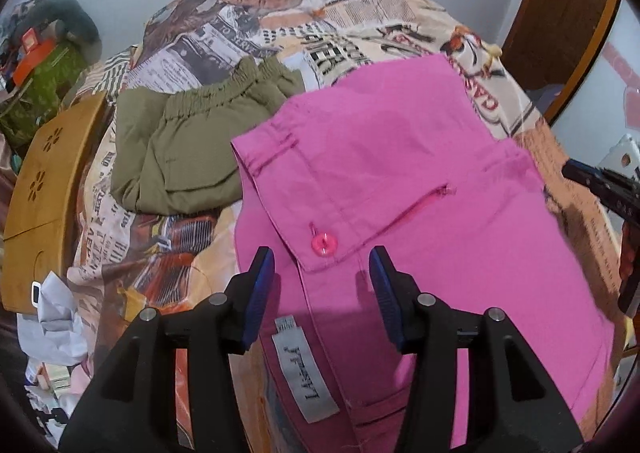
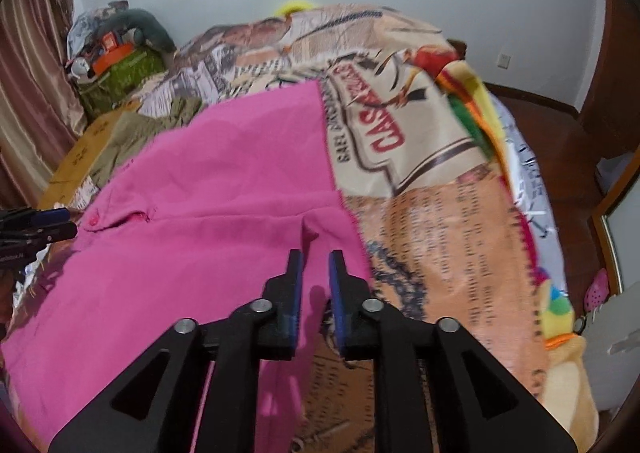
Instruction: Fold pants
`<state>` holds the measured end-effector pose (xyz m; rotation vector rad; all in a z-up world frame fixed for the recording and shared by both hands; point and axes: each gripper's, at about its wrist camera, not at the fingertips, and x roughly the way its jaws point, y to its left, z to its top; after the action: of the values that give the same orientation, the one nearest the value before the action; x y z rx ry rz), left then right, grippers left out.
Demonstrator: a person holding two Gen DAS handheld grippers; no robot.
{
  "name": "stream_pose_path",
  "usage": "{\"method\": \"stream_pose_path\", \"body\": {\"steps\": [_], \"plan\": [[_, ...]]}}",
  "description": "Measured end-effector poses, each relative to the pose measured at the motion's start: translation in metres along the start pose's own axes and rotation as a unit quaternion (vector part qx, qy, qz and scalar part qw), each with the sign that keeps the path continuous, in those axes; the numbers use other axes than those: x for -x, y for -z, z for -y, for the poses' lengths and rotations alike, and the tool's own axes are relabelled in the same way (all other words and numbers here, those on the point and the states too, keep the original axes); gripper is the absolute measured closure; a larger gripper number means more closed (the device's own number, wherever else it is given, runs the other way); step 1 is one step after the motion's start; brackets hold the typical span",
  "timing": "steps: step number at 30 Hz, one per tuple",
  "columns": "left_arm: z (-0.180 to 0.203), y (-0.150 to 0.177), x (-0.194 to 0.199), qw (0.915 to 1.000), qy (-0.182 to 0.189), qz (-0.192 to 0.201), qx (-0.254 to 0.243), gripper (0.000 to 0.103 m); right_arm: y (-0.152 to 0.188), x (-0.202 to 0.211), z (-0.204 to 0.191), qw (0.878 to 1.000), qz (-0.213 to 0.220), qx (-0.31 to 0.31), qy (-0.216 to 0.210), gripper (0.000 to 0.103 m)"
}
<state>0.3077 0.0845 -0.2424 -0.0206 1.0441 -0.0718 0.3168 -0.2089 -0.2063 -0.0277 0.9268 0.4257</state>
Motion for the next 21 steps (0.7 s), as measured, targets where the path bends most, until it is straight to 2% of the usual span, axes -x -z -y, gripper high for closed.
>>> {"method": "stream_pose_path", "body": {"steps": [2, 5, 7, 11, 15, 17, 21], "plan": [[-0.003, -0.008, -0.003, 1.0000, 0.000, -0.001, 0.008, 0.052, -0.002, 0.003, 0.005, 1.000, 0.011, -0.008, 0.003, 0.073], [-0.009, -0.017, -0.016, 0.9997, -0.005, -0.013, 0.022, 0.051, -0.003, -0.001, 0.011, 1.000, 0.017, -0.019, 0.009, 0.068], [-0.012, -0.021, -0.025, 0.9994, -0.010, -0.020, 0.027, 0.047, -0.002, -0.006, 0.015, 0.999, 0.015, -0.028, 0.011, 0.065], [-0.014, -0.025, -0.038, 0.9991, -0.008, -0.026, 0.033, 0.042, -0.005, -0.028, 0.021, 0.999, 0.000, -0.041, 0.005, 0.065], [-0.014, -0.025, -0.055, 0.9982, 0.002, -0.049, 0.036, 0.041, -0.009, -0.051, 0.020, 0.999, -0.018, -0.042, -0.010, 0.065], [-0.014, -0.025, -0.060, 0.9983, -0.003, -0.049, 0.033, 0.035, -0.008, -0.069, 0.020, 0.997, -0.047, -0.048, -0.043, 0.065], [-0.018, -0.025, -0.069, 0.9978, 0.000, -0.047, 0.047, 0.034, 0.002, -0.093, 0.013, 0.994, -0.085, -0.040, -0.057, 0.069]]}}
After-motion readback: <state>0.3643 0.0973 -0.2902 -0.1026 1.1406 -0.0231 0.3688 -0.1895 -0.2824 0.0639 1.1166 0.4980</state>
